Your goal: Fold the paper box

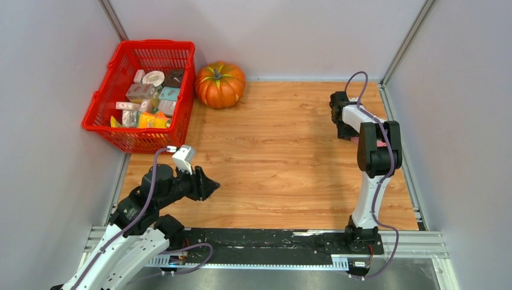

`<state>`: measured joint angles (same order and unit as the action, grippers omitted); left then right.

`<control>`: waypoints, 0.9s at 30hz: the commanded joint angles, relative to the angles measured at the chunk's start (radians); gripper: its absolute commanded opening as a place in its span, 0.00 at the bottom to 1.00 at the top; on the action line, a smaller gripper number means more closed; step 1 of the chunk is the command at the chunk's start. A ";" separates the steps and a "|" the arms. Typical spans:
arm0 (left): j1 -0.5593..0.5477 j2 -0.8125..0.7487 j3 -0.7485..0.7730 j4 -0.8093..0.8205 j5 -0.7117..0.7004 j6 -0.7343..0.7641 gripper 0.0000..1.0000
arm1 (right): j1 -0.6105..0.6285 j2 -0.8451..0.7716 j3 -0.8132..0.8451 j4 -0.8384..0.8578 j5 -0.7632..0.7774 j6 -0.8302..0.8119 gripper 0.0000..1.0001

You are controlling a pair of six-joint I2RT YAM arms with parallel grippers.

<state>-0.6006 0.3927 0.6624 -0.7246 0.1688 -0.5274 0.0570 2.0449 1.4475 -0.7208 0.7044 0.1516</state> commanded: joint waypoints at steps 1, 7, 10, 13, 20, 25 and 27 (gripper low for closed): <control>-0.002 0.026 0.069 -0.019 -0.028 0.023 0.52 | -0.037 0.076 0.127 -0.014 0.021 0.026 0.71; -0.002 0.043 0.080 -0.019 -0.045 -0.002 0.52 | -0.097 0.109 0.168 -0.005 -0.017 0.013 0.71; -0.004 0.058 0.097 -0.027 -0.054 -0.002 0.52 | -0.124 0.127 0.201 -0.014 -0.031 0.017 0.72; -0.001 0.072 0.115 -0.036 -0.051 0.000 0.52 | -0.151 0.138 0.224 -0.014 -0.055 0.022 0.72; -0.002 0.087 0.137 -0.047 -0.048 0.000 0.52 | -0.186 0.162 0.244 -0.011 -0.072 0.023 0.72; -0.002 0.097 0.152 -0.061 -0.049 0.003 0.52 | -0.212 0.178 0.258 -0.003 -0.085 0.025 0.72; -0.002 0.094 0.151 -0.062 -0.051 0.000 0.52 | -0.217 0.182 0.261 -0.002 -0.089 0.025 0.73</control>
<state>-0.6006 0.4835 0.7700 -0.7841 0.1219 -0.5285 -0.1360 2.1921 1.6821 -0.7380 0.6407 0.1604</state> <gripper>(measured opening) 0.523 0.721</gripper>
